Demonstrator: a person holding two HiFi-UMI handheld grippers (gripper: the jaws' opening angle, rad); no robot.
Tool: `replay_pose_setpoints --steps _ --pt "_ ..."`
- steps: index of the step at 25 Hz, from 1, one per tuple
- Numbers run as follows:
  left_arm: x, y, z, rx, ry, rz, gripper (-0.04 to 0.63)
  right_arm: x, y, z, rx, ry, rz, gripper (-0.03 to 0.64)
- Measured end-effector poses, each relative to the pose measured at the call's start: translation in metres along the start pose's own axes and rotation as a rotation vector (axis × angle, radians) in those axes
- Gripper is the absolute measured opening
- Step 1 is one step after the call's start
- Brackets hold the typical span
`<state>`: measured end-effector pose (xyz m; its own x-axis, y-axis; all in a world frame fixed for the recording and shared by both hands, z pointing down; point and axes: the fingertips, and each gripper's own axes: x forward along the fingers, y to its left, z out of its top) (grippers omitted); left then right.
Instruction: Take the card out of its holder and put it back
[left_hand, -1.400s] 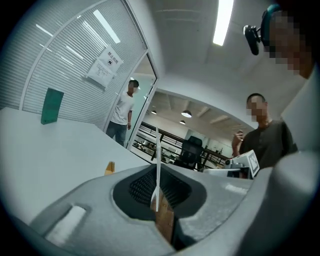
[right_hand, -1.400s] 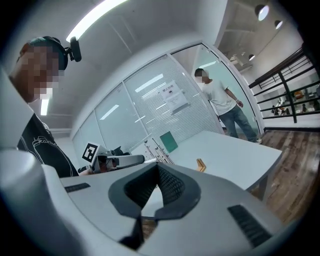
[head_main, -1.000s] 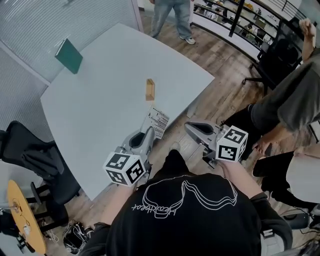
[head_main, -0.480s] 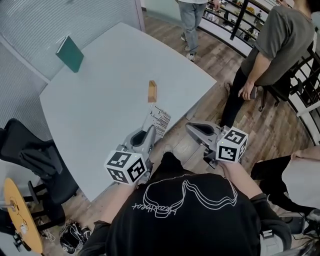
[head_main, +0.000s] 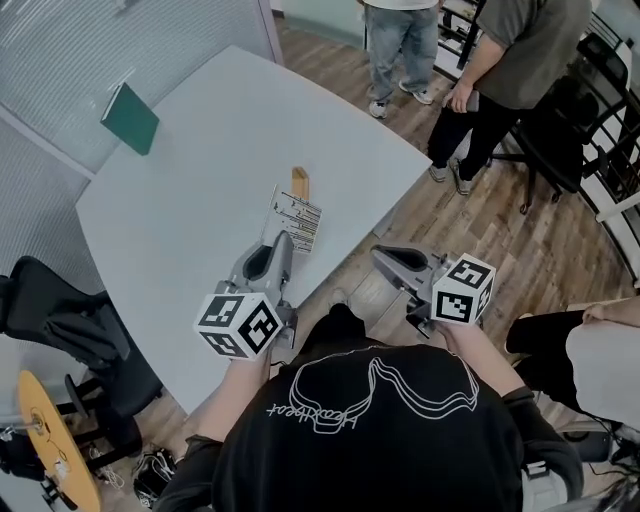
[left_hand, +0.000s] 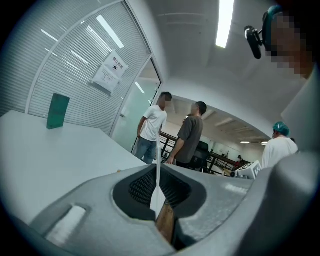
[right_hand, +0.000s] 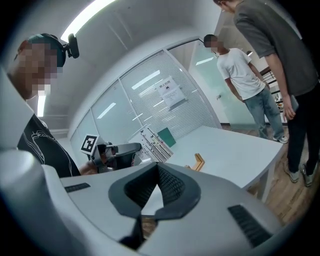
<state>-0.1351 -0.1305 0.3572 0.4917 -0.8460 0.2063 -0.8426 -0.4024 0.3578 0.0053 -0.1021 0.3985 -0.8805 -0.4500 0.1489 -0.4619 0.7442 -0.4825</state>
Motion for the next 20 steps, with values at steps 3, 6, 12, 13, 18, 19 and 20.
replay_pose_setpoints --steps 3,6,12,13,18,19,20 --pt "0.008 0.010 0.012 -0.001 -0.028 0.033 0.025 0.001 -0.006 0.002 0.009 -0.008 0.000 0.006" --pt "0.020 0.022 0.022 0.000 -0.043 0.065 0.025 0.004 -0.015 0.004 0.025 -0.012 -0.003 0.006" --pt "0.044 0.044 0.031 -0.007 -0.047 0.128 0.025 0.008 -0.032 0.009 0.057 -0.012 -0.013 0.006" --pt "0.050 0.047 0.032 -0.010 -0.046 0.138 0.025 0.008 -0.035 0.009 0.064 -0.007 -0.016 0.006" --pt "0.091 0.076 0.032 -0.031 -0.029 0.195 0.025 0.020 -0.068 0.016 0.101 0.018 -0.030 0.006" --pt "0.096 0.082 0.031 -0.036 -0.026 0.204 0.025 0.023 -0.072 0.016 0.107 0.018 -0.030 0.006" --pt "0.100 0.088 0.030 -0.040 -0.024 0.213 0.025 0.026 -0.075 0.016 0.113 0.015 -0.029 0.006"
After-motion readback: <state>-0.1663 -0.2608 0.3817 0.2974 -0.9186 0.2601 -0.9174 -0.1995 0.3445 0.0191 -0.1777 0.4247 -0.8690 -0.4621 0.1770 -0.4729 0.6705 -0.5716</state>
